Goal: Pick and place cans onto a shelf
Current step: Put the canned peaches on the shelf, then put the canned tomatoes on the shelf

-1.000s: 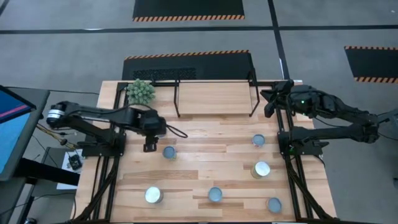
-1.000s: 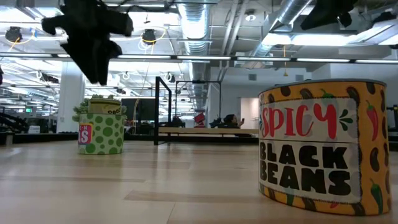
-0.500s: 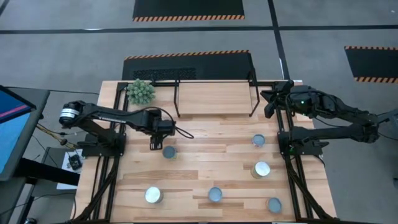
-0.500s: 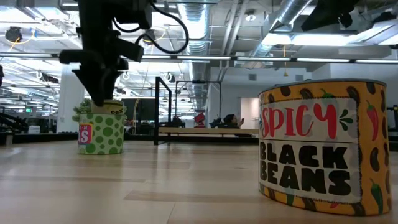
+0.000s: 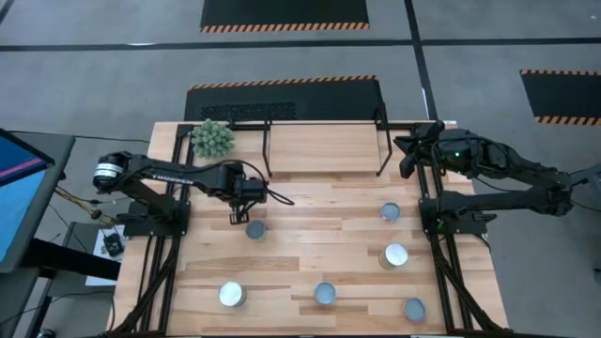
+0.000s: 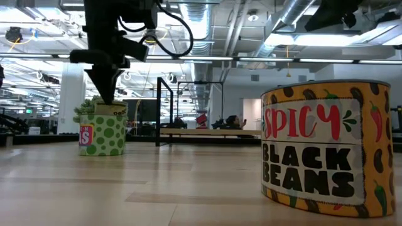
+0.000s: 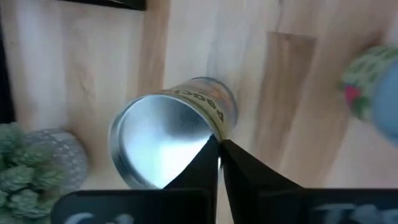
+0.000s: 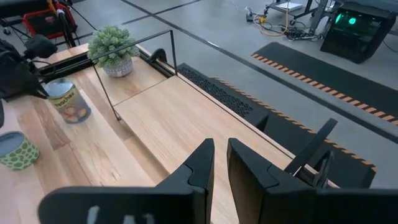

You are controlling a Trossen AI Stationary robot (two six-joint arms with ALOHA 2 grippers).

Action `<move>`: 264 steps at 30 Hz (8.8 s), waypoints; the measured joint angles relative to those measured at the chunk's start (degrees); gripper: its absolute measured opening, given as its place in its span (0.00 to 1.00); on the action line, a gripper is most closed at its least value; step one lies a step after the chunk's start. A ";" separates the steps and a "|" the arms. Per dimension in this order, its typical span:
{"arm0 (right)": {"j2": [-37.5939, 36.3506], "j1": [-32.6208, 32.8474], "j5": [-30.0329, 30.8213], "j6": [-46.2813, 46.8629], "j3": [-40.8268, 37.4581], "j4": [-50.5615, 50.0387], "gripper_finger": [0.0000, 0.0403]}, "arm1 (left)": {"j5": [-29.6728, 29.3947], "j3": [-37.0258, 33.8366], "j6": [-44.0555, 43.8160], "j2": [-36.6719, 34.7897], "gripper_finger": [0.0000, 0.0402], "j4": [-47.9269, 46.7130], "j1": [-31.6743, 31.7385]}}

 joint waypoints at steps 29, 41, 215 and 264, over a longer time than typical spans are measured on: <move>-0.02 0.11 -0.21 0.48 0.02 -0.33 0.17 | 13.11 49.02 27.60 25.37 0.00 -1.73 12.98; -0.04 0.11 -0.12 0.52 0.02 -0.28 0.17 | 6.28 61.25 35.99 38.58 0.00 -8.73 26.42; 6.16 18.82 -16.51 27.04 -15.98 1.77 0.17 | 18.89 24.17 -13.91 3.90 0.00 11.42 5.14; 6.05 18.82 -16.52 27.08 -15.98 1.90 0.17 | 20.42 58.86 18.98 34.47 0.00 -14.80 30.82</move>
